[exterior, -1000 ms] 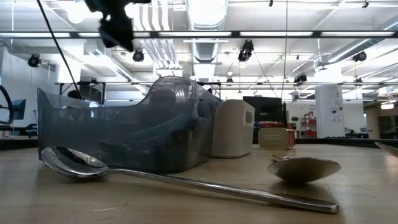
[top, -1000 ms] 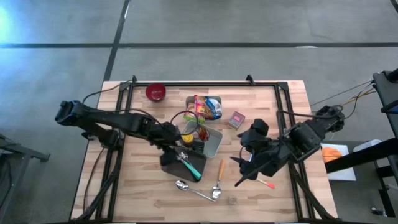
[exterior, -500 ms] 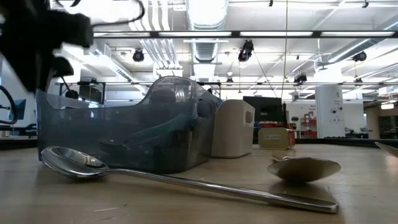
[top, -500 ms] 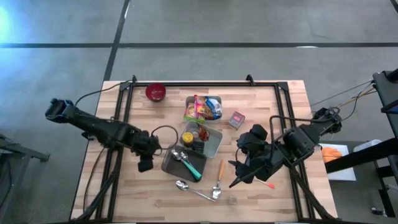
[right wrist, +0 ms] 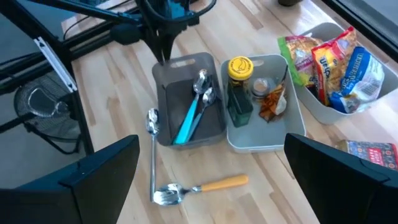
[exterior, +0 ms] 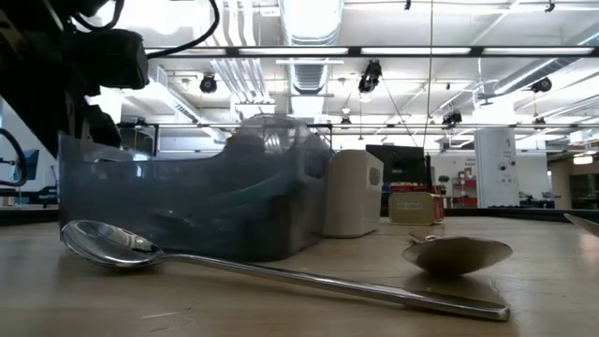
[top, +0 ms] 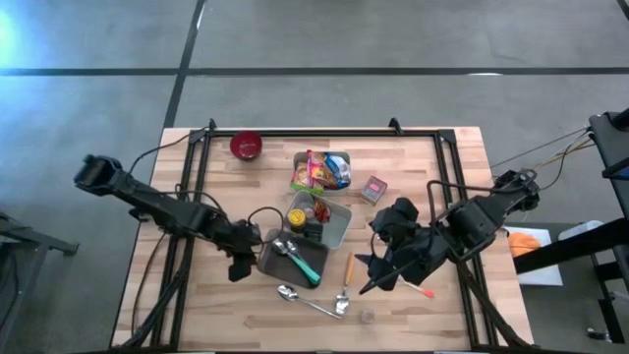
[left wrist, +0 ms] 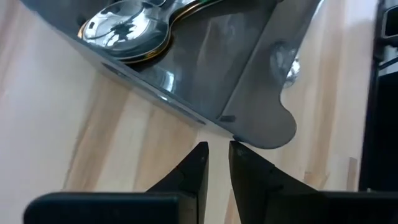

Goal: Pick & Place Food Item
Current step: Adjust the black bin, then put the orange spoon into the black bin

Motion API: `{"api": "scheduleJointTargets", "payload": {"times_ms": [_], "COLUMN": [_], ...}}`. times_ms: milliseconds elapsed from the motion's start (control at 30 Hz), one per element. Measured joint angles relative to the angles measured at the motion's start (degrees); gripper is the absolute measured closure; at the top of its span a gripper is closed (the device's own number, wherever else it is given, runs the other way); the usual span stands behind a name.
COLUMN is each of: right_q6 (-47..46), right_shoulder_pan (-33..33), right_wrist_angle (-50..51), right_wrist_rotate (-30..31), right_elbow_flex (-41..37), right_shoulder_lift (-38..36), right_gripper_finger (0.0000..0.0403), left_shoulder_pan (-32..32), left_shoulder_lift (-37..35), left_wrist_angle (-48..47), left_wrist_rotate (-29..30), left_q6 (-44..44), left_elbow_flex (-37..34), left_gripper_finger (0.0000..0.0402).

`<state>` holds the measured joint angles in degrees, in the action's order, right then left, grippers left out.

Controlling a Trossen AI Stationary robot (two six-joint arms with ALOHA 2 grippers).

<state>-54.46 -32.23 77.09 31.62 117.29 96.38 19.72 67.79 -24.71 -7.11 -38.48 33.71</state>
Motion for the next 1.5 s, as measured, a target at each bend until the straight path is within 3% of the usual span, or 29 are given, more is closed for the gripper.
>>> {"api": "scheduleJointTargets", "payload": {"times_ms": [233, 567, 867, 1267, 1500], "right_q6": [0.0, -0.38, -7.93, -20.85, -18.73], "right_shoulder_pan": [0.0, -0.02, -0.84, -5.89, -6.51], "right_wrist_angle": [0.03, -0.02, 11.87, 10.88, -3.15], "right_wrist_rotate": [-0.04, -1.34, -11.71, -22.47, -28.67], "right_elbow_flex": [0.44, 0.44, -0.86, -20.26, -33.22], "right_shoulder_lift": [0.0, -0.06, 0.13, -2.34, -4.05], "right_gripper_finger": [0.0004, 0.0004, 0.0004, 0.0004, 0.0004], "left_shoulder_pan": [0.29, 0.27, -0.06, -0.06, -0.06], "left_shoulder_lift": [4.91, 11.56, 4.35, -7.24, -7.96], "left_wrist_angle": [9.51, 11.03, 2.05, 1.34, 2.0], "left_wrist_rotate": [-0.27, -0.39, -1.49, 5.15, 5.65], "left_q6": [-1.33, -0.76, -0.72, -2.29, -2.22], "left_elbow_flex": [0.25, 5.88, 6.15, 6.15, 6.15], "left_gripper_finger": [0.0335, 0.0335, 0.0335, 0.0335, 0.0335]}}
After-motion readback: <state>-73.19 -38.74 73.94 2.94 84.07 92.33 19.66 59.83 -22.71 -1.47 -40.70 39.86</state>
